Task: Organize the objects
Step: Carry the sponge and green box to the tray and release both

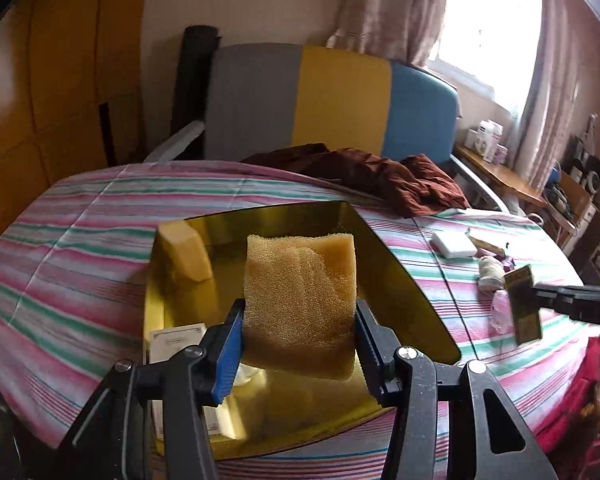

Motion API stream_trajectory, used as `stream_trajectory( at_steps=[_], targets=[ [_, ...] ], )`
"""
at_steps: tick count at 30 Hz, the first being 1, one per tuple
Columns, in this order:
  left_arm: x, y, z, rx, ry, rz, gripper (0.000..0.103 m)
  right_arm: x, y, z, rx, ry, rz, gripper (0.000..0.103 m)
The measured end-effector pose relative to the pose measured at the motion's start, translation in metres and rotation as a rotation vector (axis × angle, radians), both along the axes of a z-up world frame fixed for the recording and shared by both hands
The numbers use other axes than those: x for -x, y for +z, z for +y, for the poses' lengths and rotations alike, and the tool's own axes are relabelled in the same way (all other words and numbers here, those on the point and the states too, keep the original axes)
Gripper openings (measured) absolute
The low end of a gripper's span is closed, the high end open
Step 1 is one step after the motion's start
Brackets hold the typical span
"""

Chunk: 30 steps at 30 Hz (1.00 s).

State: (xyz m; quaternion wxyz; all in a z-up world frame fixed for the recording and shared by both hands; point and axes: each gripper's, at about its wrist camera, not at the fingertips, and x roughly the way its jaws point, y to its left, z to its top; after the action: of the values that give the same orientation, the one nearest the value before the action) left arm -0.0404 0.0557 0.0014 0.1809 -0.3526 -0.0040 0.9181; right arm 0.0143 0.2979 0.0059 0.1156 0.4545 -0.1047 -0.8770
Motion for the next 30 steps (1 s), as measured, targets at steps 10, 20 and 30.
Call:
stream_trajectory(
  at_steps=[10, 20, 30],
  targets=[
    [0.025, -0.007, -0.05, -0.062, 0.114, -0.055, 0.052, 0.023, -0.01, -0.082, 0.044, 0.175, -0.03, 0.029],
    [0.053, -0.008, -0.074, -0.061, 0.187, -0.066, 0.052, 0.043, -0.02, -0.117, 0.036, 0.231, -0.055, 0.029],
    [0.063, -0.006, -0.067, 0.0, 0.214, -0.016, 0.086, 0.053, -0.038, -0.133, 0.0, 0.229, -0.092, 0.043]
  ],
)
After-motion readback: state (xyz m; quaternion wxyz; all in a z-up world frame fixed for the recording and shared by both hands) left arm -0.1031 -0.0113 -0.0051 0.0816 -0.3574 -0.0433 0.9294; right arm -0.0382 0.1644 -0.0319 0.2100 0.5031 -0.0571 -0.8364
